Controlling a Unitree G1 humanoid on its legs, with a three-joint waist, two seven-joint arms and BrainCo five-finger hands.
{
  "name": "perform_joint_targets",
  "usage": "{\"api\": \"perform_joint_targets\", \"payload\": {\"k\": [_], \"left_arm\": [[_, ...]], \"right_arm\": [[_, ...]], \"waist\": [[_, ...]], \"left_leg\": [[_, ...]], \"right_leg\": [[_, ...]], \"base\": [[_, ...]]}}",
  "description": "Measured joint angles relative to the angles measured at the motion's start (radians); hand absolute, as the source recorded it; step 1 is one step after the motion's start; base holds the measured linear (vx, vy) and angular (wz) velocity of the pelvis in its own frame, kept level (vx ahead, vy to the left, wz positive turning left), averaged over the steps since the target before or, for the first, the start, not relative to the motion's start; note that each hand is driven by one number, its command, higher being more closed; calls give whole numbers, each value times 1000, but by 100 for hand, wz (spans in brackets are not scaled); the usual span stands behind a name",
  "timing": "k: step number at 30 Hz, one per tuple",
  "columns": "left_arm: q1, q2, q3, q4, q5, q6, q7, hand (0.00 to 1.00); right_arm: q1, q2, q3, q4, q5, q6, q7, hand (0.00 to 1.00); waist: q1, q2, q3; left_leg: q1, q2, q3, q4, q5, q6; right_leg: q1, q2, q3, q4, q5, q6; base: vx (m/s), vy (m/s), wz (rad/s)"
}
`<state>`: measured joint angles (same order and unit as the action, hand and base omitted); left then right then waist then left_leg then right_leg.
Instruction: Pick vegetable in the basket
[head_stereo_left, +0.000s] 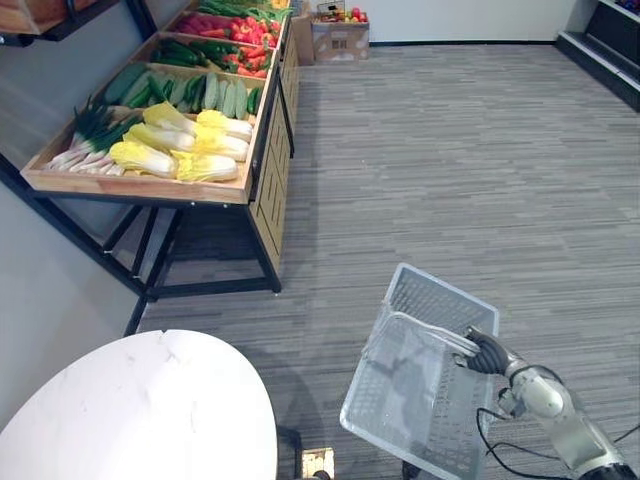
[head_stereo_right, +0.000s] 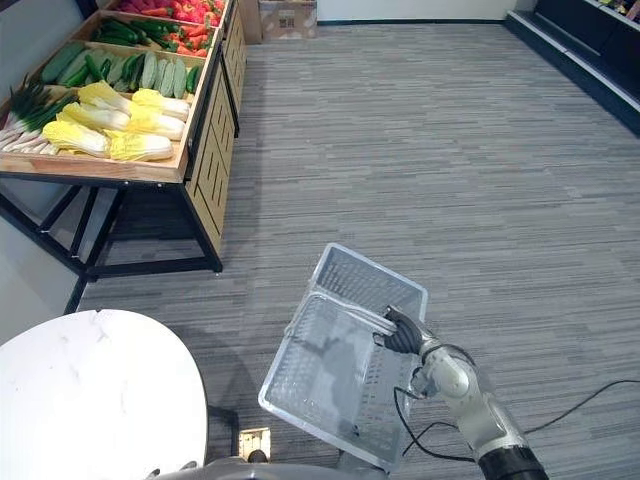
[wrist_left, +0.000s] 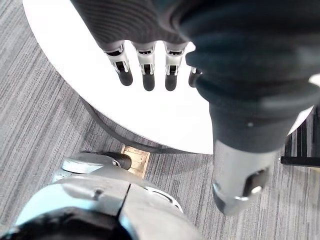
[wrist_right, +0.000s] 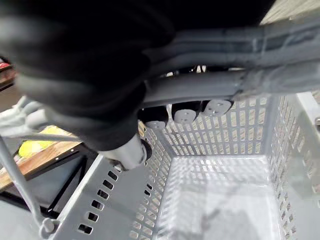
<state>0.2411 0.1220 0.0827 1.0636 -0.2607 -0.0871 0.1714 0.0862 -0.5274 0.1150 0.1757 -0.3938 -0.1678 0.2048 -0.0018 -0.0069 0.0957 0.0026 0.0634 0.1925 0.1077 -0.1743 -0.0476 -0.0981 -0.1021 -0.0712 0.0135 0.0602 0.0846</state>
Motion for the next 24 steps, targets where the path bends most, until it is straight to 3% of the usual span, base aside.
{"api": "perform_joint_targets", "payload": {"k": [3, 7, 9, 11, 14, 16, 18, 19, 21, 22, 24], "left_arm": [[-5, 8, -7, 0, 8, 1, 0, 0], [-12, 16, -6, 0, 7, 3, 6, 0], [-12, 39, -6, -2, -4, 1, 8, 0], [-25, 61, -7, -11, -8, 1, 9, 0], [-38, 77, -18, -15, -11, -4, 6, 0], [-30, 83, -17, -29, -11, -16, 4, 0], [-24, 69, -16, -28, -8, -19, 2, 0], [-19, 46, -17, -29, -4, -21, -1, 0], [-19, 26, -16, -27, 2, -24, -1, 0], [-17, 25, -14, -25, 3, -24, -1, 0], [9, 11, 8, -25, 7, -19, 1, 0]], "right_arm": [[13, 0, -15, 4, -1, 0, -31, 100], [3, -1, -17, 11, -1, -4, -55, 100], [-6, 5, -16, 24, 1, -4, -56, 100], [-6, 8, -16, 27, 1, -4, -55, 100], [-11, 16, -22, 31, -2, -2, -67, 100], [-12, 28, -24, 30, -4, -2, -64, 100], [-13, 39, -43, 25, -21, -2, -60, 100], [-12, 34, -73, 20, -21, -2, -45, 100], [-18, 26, -81, 16, -21, 7, -25, 100], [-22, 28, -78, 16, -21, 12, -18, 100], [-19, 27, -73, 15, -21, 16, 4, 100]], "waist": [[-3, -10, 5], [-7, -23, 20], [-23, -29, 36], [-26, -52, 44], [-26, -48, 50], [-24, -67, 61], [-27, -52, 59], [-30, -14, 47], [-20, 17, 31], [-21, 18, 31], [-21, 22, 30]], "left_leg": [[1, -7, 30, 29, -22, 9], [38, 9, 92, 74, -61, 18], [74, 12, 115, 73, -85, 31], [91, 6, 128, 74, -93, 29], [96, 40, 125, 81, -106, 10], [126, 68, 120, 107, -139, -43], [148, 118, 105, 134, -175, -94], [154, 166, 97, 136, -189, -118], [163, 207, 75, 161, -167, -126], [145, 217, 47, 205, -151, -106], [63, 265, 3, 448, -49, -28]], "right_leg": [[-73, -3, 16, 146, -54, -9], [-150, -17, -63, 336, -59, -16], [-138, -41, -98, 345, -81, -40], [-142, -68, -116, 332, -101, -64], [-165, -77, -114, 224, -73, -35], [-161, -95, -118, 167, -54, -18], [-168, -74, -142, 274, -31, -45], [-188, -47, -171, 342, -101, -63], [-201, -4, -186, 412, -187, -83], [-194, 1, -196, 420, -202, -92], [-136, 31, -201, 418, -243, -122]], "base": [[-17, 21, -29], [-73, -13, -54], [-96, -23, -31], [-44, -24, -17], [38, -96, -5], [203, -234, 1], [279, -285, 16], [329, -281, 21], [378, -198, 2], [533, -314, -10], [504, -352, -11]]}}
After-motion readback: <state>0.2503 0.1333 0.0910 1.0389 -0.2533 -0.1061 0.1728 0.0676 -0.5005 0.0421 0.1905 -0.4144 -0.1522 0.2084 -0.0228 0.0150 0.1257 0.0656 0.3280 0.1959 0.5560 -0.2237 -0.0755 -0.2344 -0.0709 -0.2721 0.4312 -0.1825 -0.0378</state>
